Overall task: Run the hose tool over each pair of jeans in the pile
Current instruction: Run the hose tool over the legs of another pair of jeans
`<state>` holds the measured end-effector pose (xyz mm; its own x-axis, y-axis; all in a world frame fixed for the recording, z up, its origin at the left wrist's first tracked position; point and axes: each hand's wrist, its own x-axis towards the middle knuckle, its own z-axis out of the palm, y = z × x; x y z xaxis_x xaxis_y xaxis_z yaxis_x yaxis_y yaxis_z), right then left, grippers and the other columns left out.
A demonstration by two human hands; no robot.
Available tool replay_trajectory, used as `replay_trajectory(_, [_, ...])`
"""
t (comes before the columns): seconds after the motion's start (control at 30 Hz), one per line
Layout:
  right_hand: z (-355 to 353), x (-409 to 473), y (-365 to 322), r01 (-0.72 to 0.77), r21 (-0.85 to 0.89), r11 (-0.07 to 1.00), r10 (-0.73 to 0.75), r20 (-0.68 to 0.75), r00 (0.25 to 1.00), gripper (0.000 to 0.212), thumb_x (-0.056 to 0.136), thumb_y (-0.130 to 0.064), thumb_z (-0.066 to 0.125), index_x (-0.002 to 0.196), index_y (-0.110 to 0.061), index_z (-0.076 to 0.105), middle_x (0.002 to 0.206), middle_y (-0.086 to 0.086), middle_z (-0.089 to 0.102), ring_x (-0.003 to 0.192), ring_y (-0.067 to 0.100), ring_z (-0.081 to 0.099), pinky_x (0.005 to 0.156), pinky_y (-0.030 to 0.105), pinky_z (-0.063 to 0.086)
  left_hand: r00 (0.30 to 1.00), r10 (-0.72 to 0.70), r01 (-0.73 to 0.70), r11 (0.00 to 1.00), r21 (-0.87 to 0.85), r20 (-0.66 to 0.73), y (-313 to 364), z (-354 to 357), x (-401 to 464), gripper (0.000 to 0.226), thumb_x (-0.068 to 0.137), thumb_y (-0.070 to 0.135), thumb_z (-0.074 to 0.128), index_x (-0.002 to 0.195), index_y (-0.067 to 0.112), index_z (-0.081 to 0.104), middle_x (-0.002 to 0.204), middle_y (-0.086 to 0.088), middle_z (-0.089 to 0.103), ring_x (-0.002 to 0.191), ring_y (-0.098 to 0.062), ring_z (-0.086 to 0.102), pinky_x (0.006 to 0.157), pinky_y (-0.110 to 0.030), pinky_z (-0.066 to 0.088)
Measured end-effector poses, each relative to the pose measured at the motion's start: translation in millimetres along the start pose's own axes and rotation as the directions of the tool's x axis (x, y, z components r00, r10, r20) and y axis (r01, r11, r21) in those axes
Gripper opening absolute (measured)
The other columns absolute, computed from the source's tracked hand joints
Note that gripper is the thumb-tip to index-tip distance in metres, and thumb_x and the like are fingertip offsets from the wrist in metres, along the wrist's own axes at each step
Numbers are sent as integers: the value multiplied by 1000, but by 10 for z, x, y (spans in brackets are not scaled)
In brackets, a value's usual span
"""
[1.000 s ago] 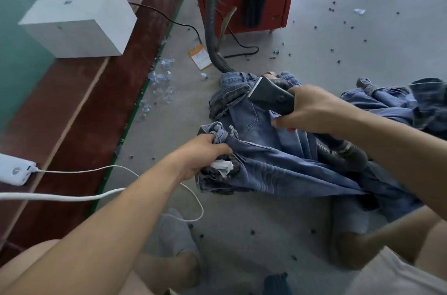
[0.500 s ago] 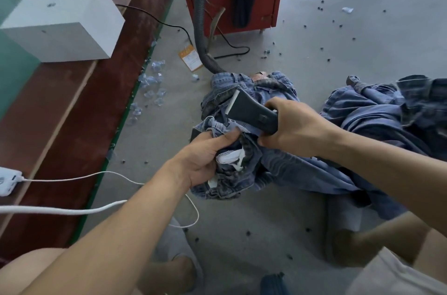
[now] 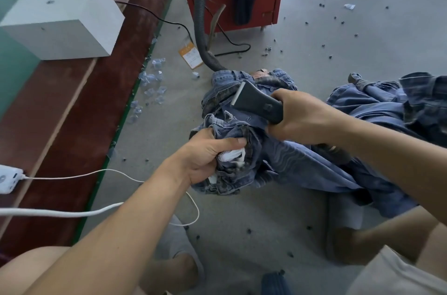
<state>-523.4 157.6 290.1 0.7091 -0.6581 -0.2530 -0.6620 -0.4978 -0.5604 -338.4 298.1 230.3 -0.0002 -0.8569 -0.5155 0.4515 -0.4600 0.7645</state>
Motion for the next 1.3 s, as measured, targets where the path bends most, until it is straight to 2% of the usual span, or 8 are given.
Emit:
replay_trajectory(0.27, [-254, -136, 179, 141, -288, 947, -78, 221, 972, 36, 80, -24, 79, 99, -31, 49, 77, -9, 59, 65, 8, 56, 52, 25, 36, 998, -41, 43, 999, 26, -57, 48, -32, 10, 52, 80, -2, 75, 131, -5, 63, 129, -28, 66, 108, -35, 70, 91, -44, 60])
replay_trajectory(0.5, [-345, 30, 99, 160, -13, 987, -157, -267, 951, 25, 83, -39, 81, 95, -36, 58, 72, -21, 57, 68, -13, 56, 53, 8, 34, 995, 8, 19, 966, -258, 103, 437, -390, -15, 58, 86, 5, 39, 142, -6, 54, 147, -28, 53, 138, -44, 50, 110, -57, 46])
replay_trajectory(0.67, [-513, -9, 278, 107, -65, 992, -121, -272, 955, 26, 82, -40, 82, 89, -38, 57, 69, -18, 58, 68, -12, 56, 55, 19, 35, 968, 167, -71, 900, -430, 189, 540, -247, 84, 81, 70, -3, 42, 149, -16, 30, 148, -35, 39, 139, -47, 41, 122, -55, 31])
replay_trajectory(0.83, [-482, 1, 264, 20, 97, 995, 12, -318, 948, 28, 80, -42, 80, 95, -32, 59, 75, -10, 65, 67, 8, 61, 59, 29, 41, 994, 108, -105, 976, 191, -5, 431, 115, 397, 36, 100, -6, 51, 129, 10, 63, 114, -17, 71, 103, -37, 63, 98, -59, 48])
replay_trajectory(0.97, [-313, 27, 160, -21, 228, 973, 69, -206, 976, 56, 68, -48, 92, 111, -30, 59, 87, -14, 67, 69, -10, 61, 61, 24, 42, 979, 191, -145, 891, 431, -66, 243, 560, 602, 2, 94, 31, 73, 94, 29, 74, 70, 15, 70, 59, 0, 62, 58, -28, 52])
replay_trajectory(1.07, [-193, 133, 93, -42, 226, 973, 91, -212, 973, 81, 67, -48, 94, 133, -23, 54, 110, -9, 68, 91, 8, 66, 74, 33, 52, 993, 101, -94, 989, -110, 57, 303, 694, 682, 20, 104, 26, 51, 105, 15, 68, 75, 0, 66, 64, -12, 61, 64, -29, 52])
replay_trajectory(1.13, [-182, 200, 108, -61, 171, 983, 112, -303, 946, 86, 70, -44, 93, 140, -23, 48, 114, -9, 62, 97, 17, 61, 70, 27, 47, 968, 104, 25, 867, -498, 230, 423, 644, 663, 32, 95, 31, 40, 109, 6, 55, 90, -11, 55, 74, -21, 50, 75, -36, 43])
replay_trajectory(1.3, [-114, 271, 137, -60, 160, 985, 119, -393, 912, 69, 77, -20, 84, 137, -22, 50, 111, -2, 63, 96, 22, 59, 70, 30, 43, 954, 86, 32, 924, -380, 288, 543, 605, 589, 35, 83, 37, 38, 99, 9, 53, 92, -11, 48, 76, -24, 43, 72, -35, 33])
